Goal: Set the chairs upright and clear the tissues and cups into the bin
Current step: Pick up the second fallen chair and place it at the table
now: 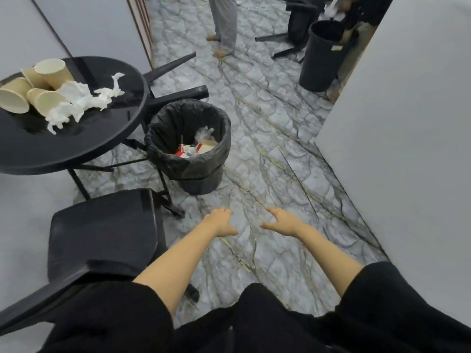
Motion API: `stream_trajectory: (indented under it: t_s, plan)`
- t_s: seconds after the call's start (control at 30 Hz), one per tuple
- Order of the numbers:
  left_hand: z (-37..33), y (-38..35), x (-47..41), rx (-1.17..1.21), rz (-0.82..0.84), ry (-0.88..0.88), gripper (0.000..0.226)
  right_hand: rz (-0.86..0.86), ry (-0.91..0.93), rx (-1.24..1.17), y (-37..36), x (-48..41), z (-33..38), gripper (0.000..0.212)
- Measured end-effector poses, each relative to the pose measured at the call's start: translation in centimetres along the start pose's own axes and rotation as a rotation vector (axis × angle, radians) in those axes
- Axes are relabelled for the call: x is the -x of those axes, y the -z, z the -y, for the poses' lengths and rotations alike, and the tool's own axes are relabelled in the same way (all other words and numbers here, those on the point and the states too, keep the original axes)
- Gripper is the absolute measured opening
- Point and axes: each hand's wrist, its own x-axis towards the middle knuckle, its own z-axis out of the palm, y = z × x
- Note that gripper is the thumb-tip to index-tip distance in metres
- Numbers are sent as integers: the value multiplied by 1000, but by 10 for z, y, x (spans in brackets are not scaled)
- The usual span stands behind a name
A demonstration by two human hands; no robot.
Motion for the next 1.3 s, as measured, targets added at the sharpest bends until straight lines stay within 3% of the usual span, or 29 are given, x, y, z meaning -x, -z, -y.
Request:
stream_trajectory:
  t_s: [0.1, 0.47, 0.6, 1.3]
  plan:
    - [-22, 13, -26, 25, 46, -15, 80, -3, -13, 32, 28, -17, -16, 75]
    - [-63, 118, -156, 120, -33, 1, 71, 4, -26, 79, 169, -123, -50, 74]
    - [-68, 171, -224, 213, -30, 26, 70, 13, -30, 96, 232, -183, -60, 65]
    - [-57, 493, -557, 257, -70, 112, 69, 82, -2, 120, 556, -519, -69, 78]
